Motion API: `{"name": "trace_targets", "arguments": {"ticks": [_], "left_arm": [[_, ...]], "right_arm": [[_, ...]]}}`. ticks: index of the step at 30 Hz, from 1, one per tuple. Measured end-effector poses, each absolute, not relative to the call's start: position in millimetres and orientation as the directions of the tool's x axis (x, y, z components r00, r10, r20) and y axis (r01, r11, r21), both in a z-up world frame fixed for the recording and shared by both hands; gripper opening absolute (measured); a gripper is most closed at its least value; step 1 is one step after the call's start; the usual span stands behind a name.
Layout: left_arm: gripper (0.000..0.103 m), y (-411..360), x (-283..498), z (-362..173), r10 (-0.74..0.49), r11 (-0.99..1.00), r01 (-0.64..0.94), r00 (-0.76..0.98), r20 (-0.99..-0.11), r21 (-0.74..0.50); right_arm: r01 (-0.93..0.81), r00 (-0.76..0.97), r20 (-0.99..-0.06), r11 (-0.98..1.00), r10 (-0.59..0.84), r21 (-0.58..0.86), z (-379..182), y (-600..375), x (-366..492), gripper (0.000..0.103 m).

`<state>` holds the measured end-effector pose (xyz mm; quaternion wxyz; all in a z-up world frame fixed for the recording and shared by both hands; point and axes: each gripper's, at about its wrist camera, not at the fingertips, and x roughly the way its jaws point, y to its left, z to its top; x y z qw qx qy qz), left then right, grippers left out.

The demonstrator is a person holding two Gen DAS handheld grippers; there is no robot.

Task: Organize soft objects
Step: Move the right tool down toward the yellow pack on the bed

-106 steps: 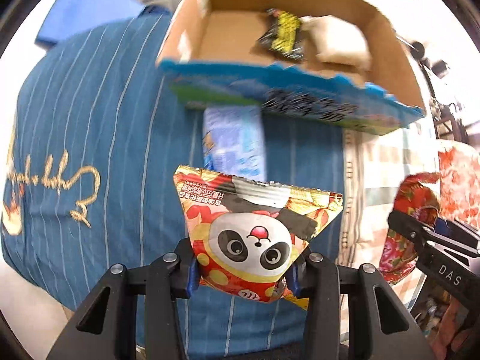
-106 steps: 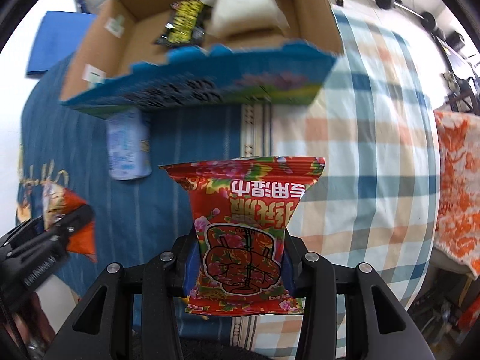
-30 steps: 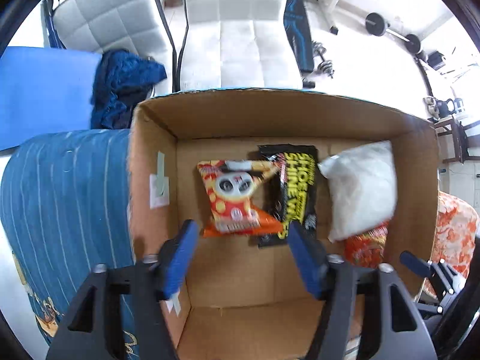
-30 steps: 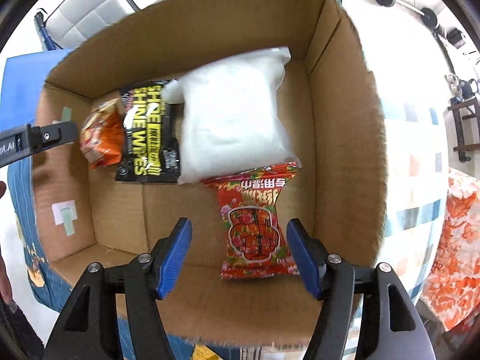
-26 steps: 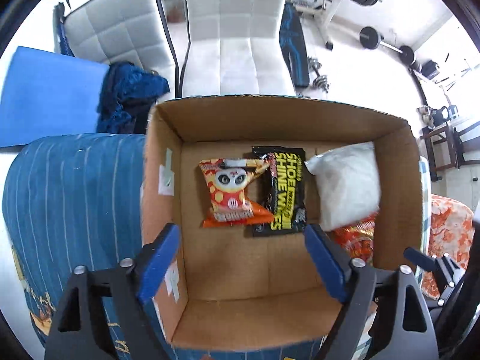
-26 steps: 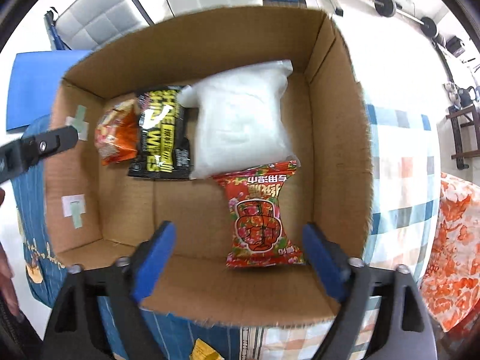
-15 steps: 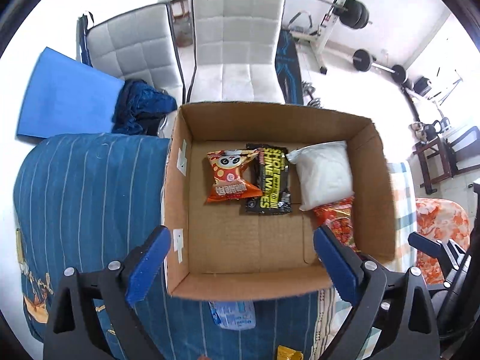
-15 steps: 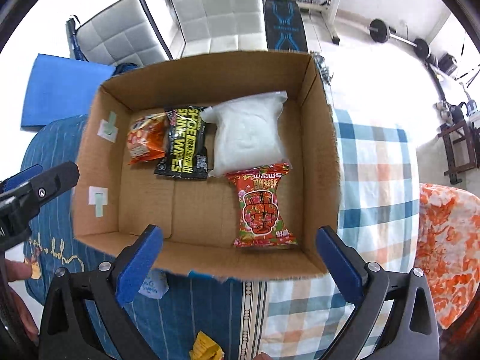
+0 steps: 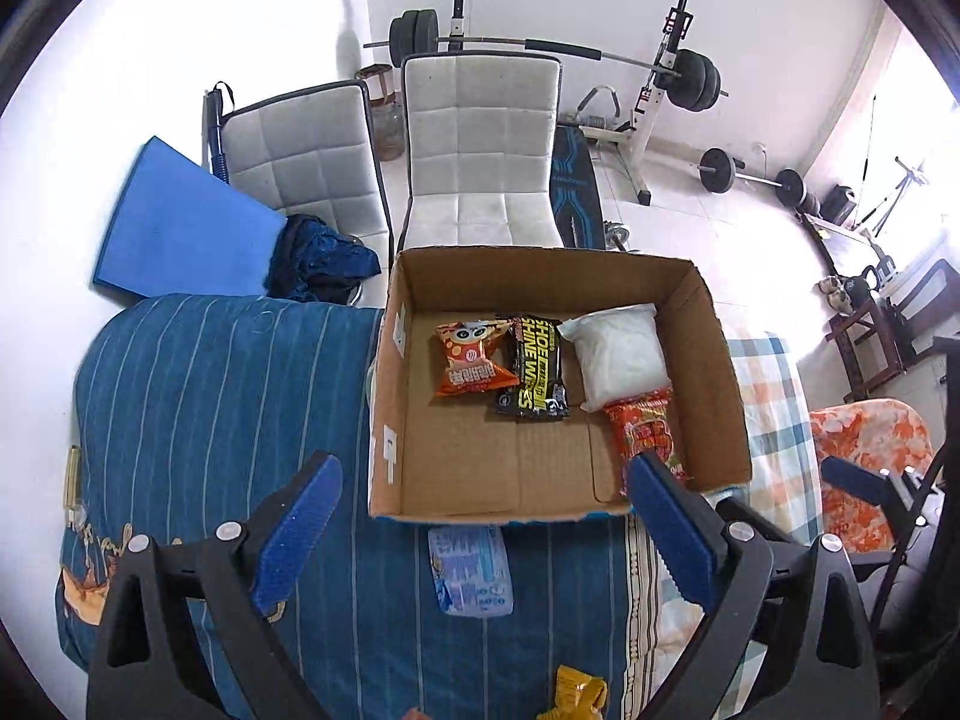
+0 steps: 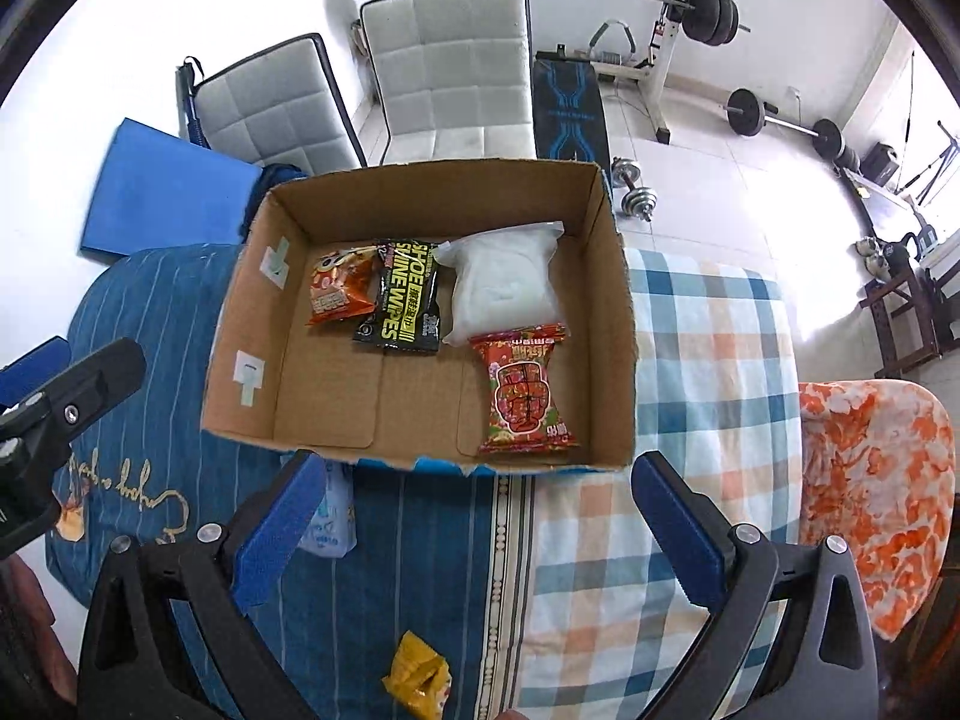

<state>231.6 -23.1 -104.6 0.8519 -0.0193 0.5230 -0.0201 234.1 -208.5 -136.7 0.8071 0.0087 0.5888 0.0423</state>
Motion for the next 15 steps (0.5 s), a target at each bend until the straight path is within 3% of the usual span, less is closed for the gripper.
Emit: {"name": "trace_targets", "arguments": {"ticks": [10,15], "left_arm": [[0.098,-21.1,197.0,-98.0,-0.062,0.998,0.003,0.461,-0.886,-0.068],[0.098,-13.4,171.8,-114.1,-0.012,1.0,-0.011,0.425,-0.905,-0.018]], "right_arm": [[-0.061,0.359,-0.93,0.996,0.081,0.063,-105.4,-213.6,198.1,0.103],[-0.057,0.245,-0.962,0.992,0.123,0.112,-136.4,-215.0,171.8,0.103]]}}
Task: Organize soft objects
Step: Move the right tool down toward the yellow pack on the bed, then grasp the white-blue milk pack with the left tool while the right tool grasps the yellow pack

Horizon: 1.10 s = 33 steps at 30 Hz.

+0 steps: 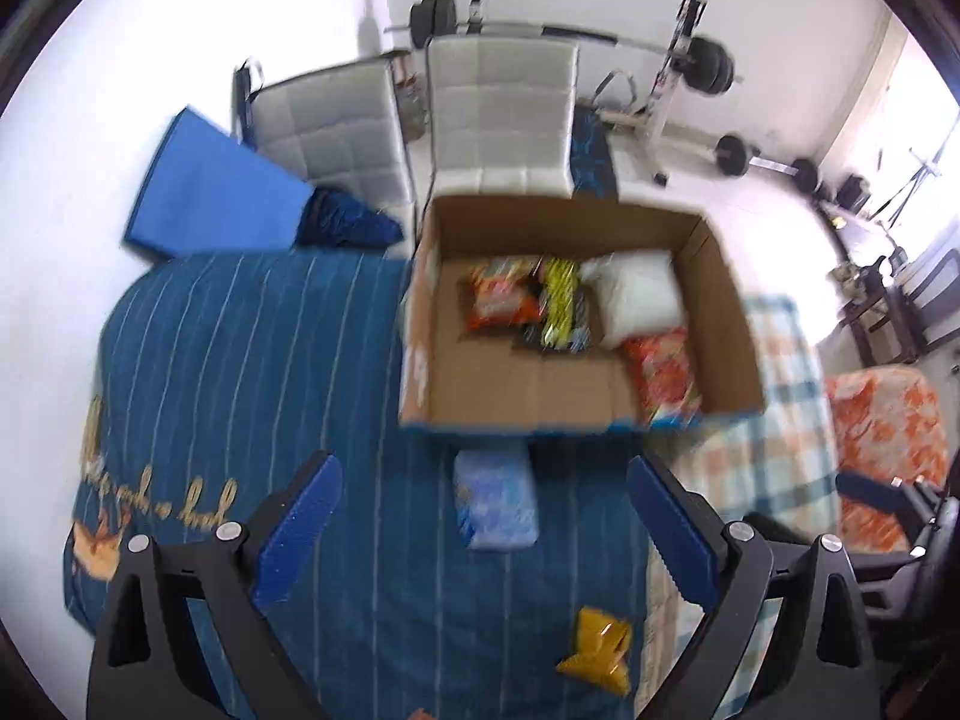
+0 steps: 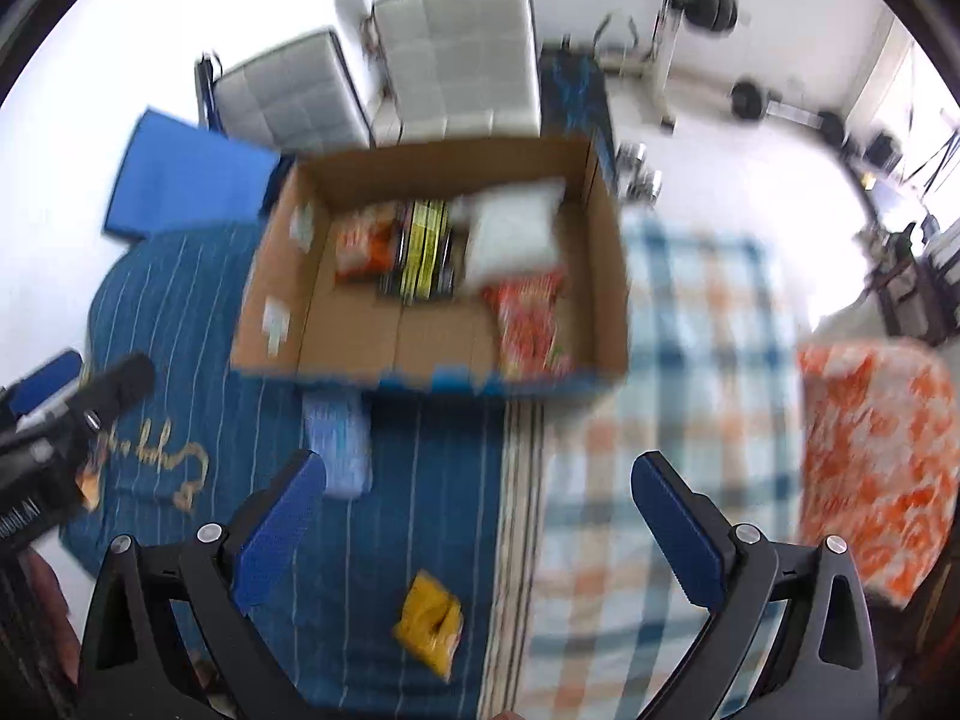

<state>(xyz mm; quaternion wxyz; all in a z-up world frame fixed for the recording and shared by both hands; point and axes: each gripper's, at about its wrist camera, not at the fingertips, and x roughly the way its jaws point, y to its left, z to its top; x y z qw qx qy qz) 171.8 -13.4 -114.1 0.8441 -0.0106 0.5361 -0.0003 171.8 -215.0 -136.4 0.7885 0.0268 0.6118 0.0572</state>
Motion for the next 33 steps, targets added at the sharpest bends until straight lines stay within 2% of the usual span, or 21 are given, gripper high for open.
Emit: {"name": "trace_targets", "arguments": {"ticks": [4,7,11,14,17,18,19,25,33], "left_arm": [[0.098,-1.7,139.7,-156.5,0.027,0.999,-0.037,0.322,-0.946,0.016],[0.098,7.1,114.4,-200.7,0.052,0.996,-0.076,0.213,-0.976,0.036],[0.098,16.5,86.3,-246.0,0.049,0.991,-0.125,0.097,-0.994,0.037],[0.097,19.2,72.2,-267.0,0.036,0.991,-0.133,0.046,-0.998,0.03],[0.097,19.8,68.0,-278.5,0.02,0.992,-0.123,0.02,-1.0,0.018],[0.097,19.6,69.3,-280.0,0.016,0.993,-0.12,0.015,-1.0,0.014],[0.097,19.4,71.6,-280.5,0.009,0.993,-0.118,0.015,-1.0,0.007],[0.097,18.6,101.8,-279.0,-0.041,0.994,-0.099,0.037,-0.998,-0.045],[0.098,5.9,170.8,-308.5,-0.117,0.99,-0.079,-0.019,-0.993,-0.115]], "right_arm": [[-0.063,0.02,-0.99,0.988,0.142,0.14,-217.9,-208.9,130.2,0.103],[-0.005,-0.143,-0.97,0.98,0.196,0.198,-277.0,-207.9,100.8,0.103],[0.074,-0.247,-0.94,0.972,0.234,0.222,-326.7,-203.8,75.3,0.103],[0.11,-0.294,-0.918,0.963,0.267,0.245,-353.5,-195.3,60.0,0.099],[0.117,-0.314,-0.907,0.959,0.281,0.257,-368.4,-183.8,54.5,0.078],[0.111,-0.32,-0.908,0.963,0.269,0.246,-373.1,-180.7,52.8,0.065],[0.105,-0.329,-0.91,0.967,0.252,0.23,-378.5,-178.6,50.2,0.059],[0.067,-0.298,-0.924,0.97,0.241,0.232,-373.2,-186.9,49.7,0.049],[0.062,-0.234,-0.96,0.988,0.152,0.142,-356.3,-247.1,99.0,0.047]]}}
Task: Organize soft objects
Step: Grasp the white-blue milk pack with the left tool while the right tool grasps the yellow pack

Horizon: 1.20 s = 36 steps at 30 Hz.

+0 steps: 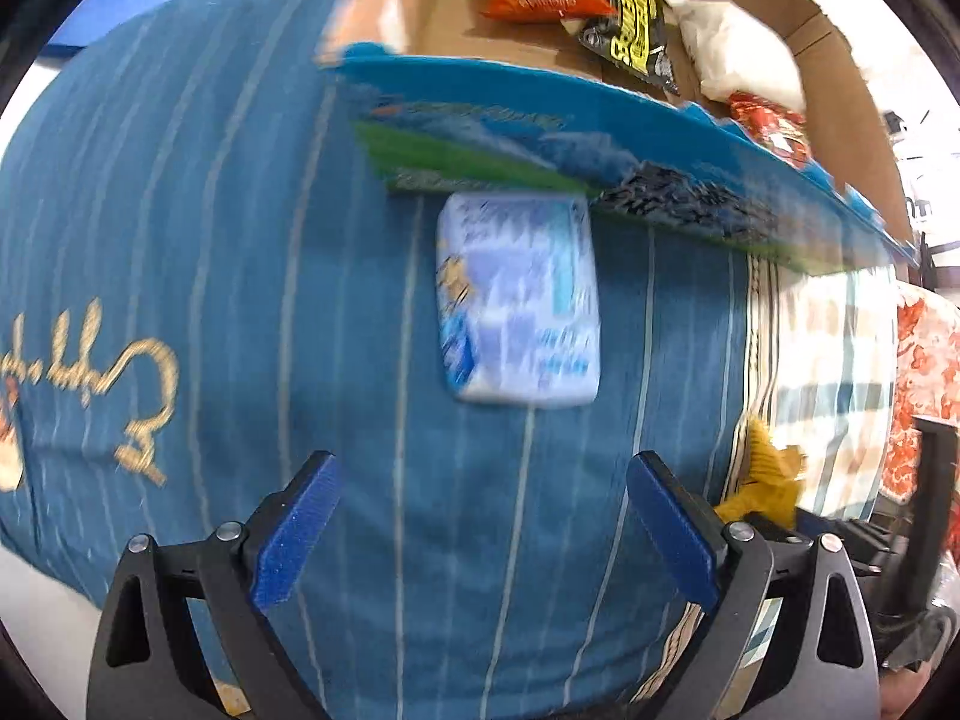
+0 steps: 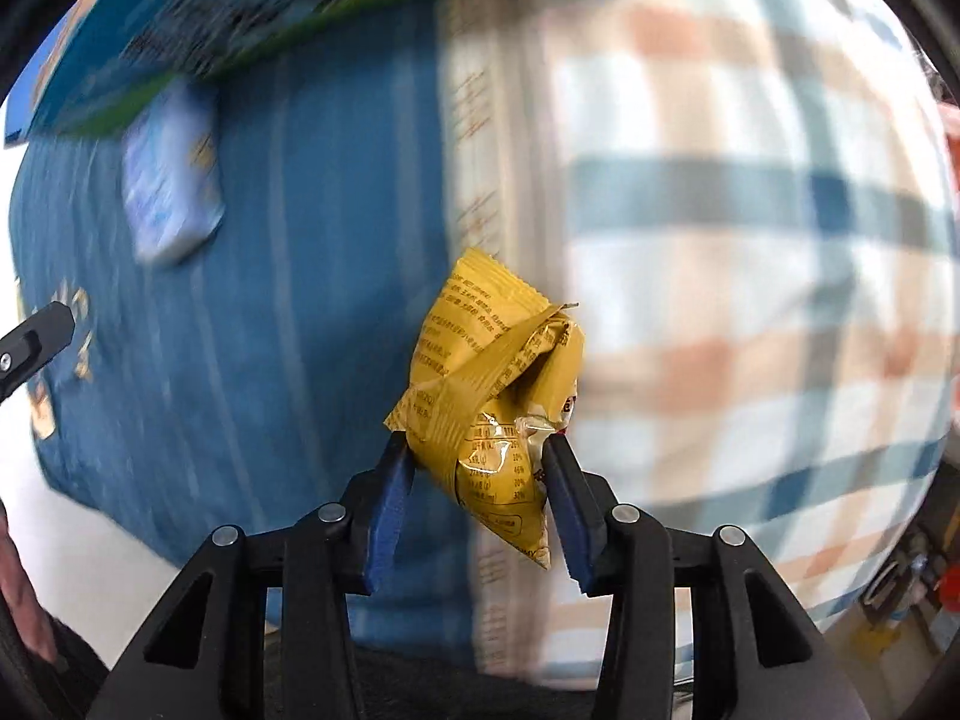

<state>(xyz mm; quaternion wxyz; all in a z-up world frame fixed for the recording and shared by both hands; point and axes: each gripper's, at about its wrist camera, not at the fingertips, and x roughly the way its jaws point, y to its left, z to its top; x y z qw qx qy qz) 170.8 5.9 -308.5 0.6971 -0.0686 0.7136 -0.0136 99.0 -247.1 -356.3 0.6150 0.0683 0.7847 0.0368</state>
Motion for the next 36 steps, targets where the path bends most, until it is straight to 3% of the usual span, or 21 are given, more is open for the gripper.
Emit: {"name": "trace_targets", "arguments": {"ticks": [4,8,9,10,11,12,15,21,29,30,32,36], "left_arm": [[0.097,-2.8,206.9,-341.3,-0.125,0.99,-0.075,-0.088,-0.988,-0.119],[0.097,-9.5,224.7,-372.9,-0.115,0.992,-0.072,-0.148,-0.982,-0.106],[0.094,-11.3,226.4,-375.7,-0.101,0.994,-0.063,-0.138,-0.985,-0.094],[0.087,-14.4,228.8,-377.1,-0.081,0.996,-0.043,-0.125,-0.989,-0.076],[0.069,-17.6,230.8,-378.6,-0.079,0.997,-0.022,-0.123,-0.989,-0.077],[0.064,-19.2,231.7,-379.2,-0.093,0.996,-0.018,-0.122,-0.988,-0.091],[0.056,-21.3,229.2,-376.8,-0.088,0.996,-0.019,-0.112,-0.99,-0.087],[0.055,-32.4,188.4,-361.9,-0.084,0.996,0.01,-0.091,-0.992,-0.085],[0.057,-53.5,122.4,-370.0,-0.069,0.997,0.031,-0.138,-0.988,-0.074],[0.057,-53.1,122.0,-374.1,-0.079,0.996,0.02,-0.148,-0.986,-0.082],[0.057,-49.0,127.2,-381.7,-0.092,0.996,-0.01,-0.154,-0.984,-0.092],[0.055,-47.2,135.8,-386.1,-0.122,0.992,-0.046,-0.149,-0.981,-0.117]], "right_arm": [[0.053,-0.218,-0.971,0.994,0.103,0.093,-354.9,-271.8,118.2,0.047],[0.089,-0.232,-0.961,0.987,0.154,0.136,-355.5,-284.4,124.5,0.048],[0.109,-0.232,-0.957,0.982,0.177,0.156,-353.1,-289.6,125.3,0.051],[0.142,-0.217,-0.956,0.975,0.199,0.171,-347.0,-295.1,124.7,0.061],[0.162,-0.197,-0.958,0.971,0.208,0.178,-340.5,-302.6,125.4,0.066],[0.174,-0.181,-0.96,0.968,0.213,0.182,-335.0,-307.0,125.4,0.074],[0.191,-0.149,-0.972,0.969,0.184,0.154,-318.8,-309.2,121.7,0.076],[0.245,-0.148,-0.975,0.961,0.167,0.128,-318.8,-292.2,132.9,0.076],[0.34,-0.151,-0.963,0.926,0.224,0.162,-359.6,-281.6,135.0,0.076],[0.341,-0.157,-0.963,0.927,0.217,0.154,-363.4,-281.9,135.4,0.074],[0.34,-0.176,-0.967,0.933,0.183,0.114,-370.9,-285.2,136.5,0.056],[0.29,-0.194,-0.97,0.953,0.148,0.087,-367.8,-279.5,133.6,0.048]]}}
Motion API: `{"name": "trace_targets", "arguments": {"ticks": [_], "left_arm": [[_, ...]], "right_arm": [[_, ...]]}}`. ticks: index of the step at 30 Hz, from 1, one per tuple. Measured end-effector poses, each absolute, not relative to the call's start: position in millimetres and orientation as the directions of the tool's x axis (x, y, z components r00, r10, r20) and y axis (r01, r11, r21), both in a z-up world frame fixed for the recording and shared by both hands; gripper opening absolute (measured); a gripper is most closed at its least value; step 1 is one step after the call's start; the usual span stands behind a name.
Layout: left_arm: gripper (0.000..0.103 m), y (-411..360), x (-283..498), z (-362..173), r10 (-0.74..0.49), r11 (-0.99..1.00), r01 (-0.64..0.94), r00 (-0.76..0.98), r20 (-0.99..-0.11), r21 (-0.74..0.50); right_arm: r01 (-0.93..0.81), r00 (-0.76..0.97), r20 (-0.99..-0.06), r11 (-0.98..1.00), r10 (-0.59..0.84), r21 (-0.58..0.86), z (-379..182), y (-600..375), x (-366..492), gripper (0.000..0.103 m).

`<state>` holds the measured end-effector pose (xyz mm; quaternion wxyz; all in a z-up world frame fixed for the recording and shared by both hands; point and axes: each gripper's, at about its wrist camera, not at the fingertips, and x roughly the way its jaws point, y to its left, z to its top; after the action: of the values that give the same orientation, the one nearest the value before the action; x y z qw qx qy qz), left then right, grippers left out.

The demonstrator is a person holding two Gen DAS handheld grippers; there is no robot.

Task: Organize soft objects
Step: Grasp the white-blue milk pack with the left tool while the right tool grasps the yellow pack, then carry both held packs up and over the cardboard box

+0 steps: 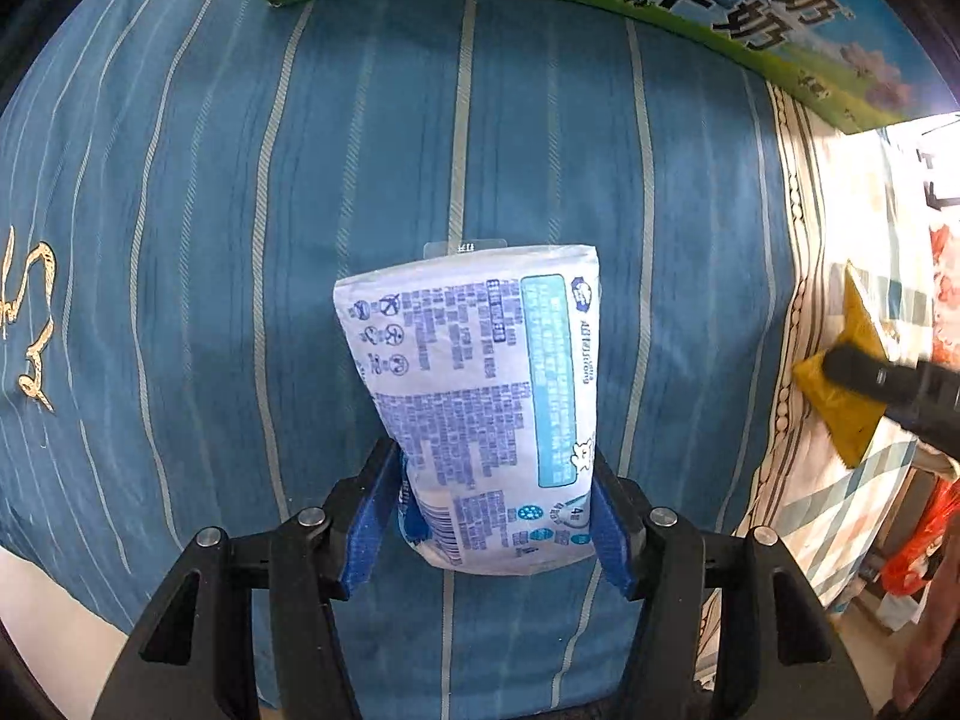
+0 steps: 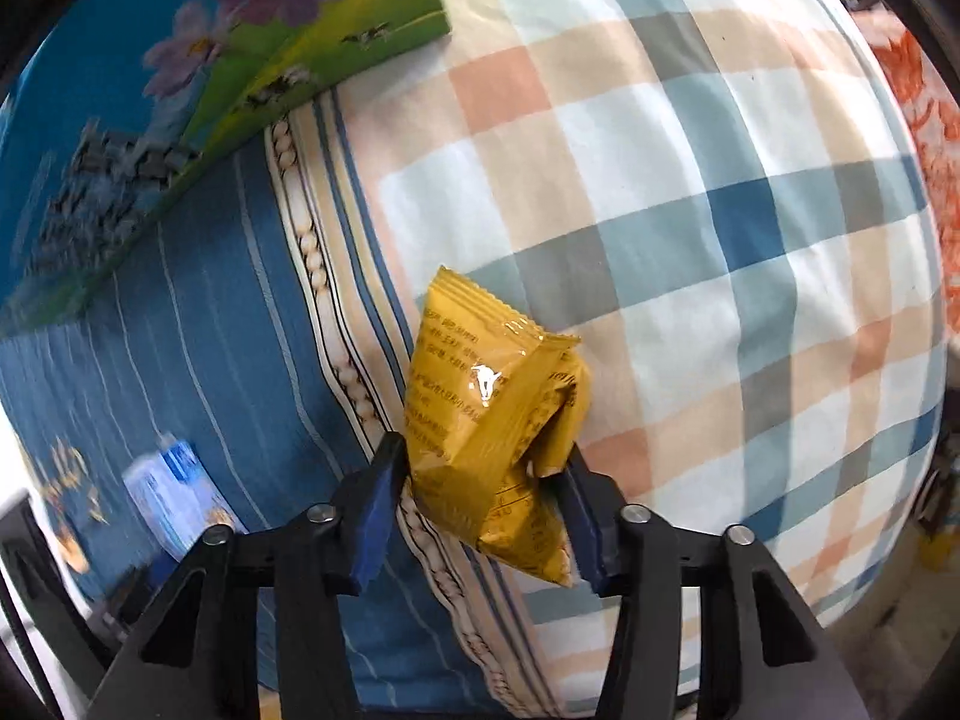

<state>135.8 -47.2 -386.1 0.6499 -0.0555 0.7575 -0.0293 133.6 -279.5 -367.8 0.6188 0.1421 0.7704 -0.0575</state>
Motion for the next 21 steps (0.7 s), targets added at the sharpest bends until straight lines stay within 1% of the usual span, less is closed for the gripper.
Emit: {"name": "trace_targets", "arguments": {"ticks": [4,6,10,11,13,14,16,18,21], "left_arm": [[0.055,-43.3,135.0,-384.3,-0.128,0.992,-0.04,-0.146,-0.981,-0.123],[0.058,-42.0,127.2,-380.5,-0.147,0.989,-0.039,-0.15,-0.978,-0.142],[0.063,-25.1,118.6,-379.1,-0.19,0.981,-0.07,-0.177,-0.966,-0.18],[0.067,-24.1,117.7,-381.8,-0.197,0.979,-0.086,-0.183,-0.963,-0.184],[0.067,-15.4,118.5,-384.7,-0.238,0.967,-0.135,-0.166,-0.957,-0.217],[0.067,-12.0,119.6,-386.3,-0.239,0.965,-0.148,-0.167,-0.957,-0.216],[0.064,-11.0,119.9,-387.5,-0.229,0.968,-0.145,-0.17,-0.958,-0.206],[0.054,-13.5,120.6,-387.6,-0.204,0.975,-0.126,-0.158,-0.966,-0.185],[0.049,-27.2,117.7,-381.3,-0.165,0.984,-0.092,-0.138,-0.977,-0.153]], "right_arm": [[0.19,-0.221,-0.964,0.976,0.146,0.104,-358.7,-255.1,124.2,0.041],[0.14,-0.234,-0.962,0.984,0.144,0.113,-357.2,-236.9,114.2,0.04],[0.044,-0.259,-0.958,0.992,0.122,0.114,-354.4,-211.4,98.2,0.04],[0.018,-0.261,-0.96,0.995,0.099,0.097,-356.1,-205.4,96.2,0.04],[0.006,-0.264,-0.962,0.998,0.067,0.068,-362.0,-200.5,95.4,0.042],[0.008,-0.269,-0.961,0.998,0.062,0.062,-366.3,-191.1,94.0,0.042],[0.014,-0.266,-0.963,0.999,0.052,0.051,-369.5,-185.9,93.5,0.043],[0.015,-0.255,-0.965,0.999,0.051,0.049,-369.6,-189.7,89.4,0.044],[0.007,-0.249,-0.967,0.999,0.051,0.051,-368.2,-186.3,89.0,0.042]]}}
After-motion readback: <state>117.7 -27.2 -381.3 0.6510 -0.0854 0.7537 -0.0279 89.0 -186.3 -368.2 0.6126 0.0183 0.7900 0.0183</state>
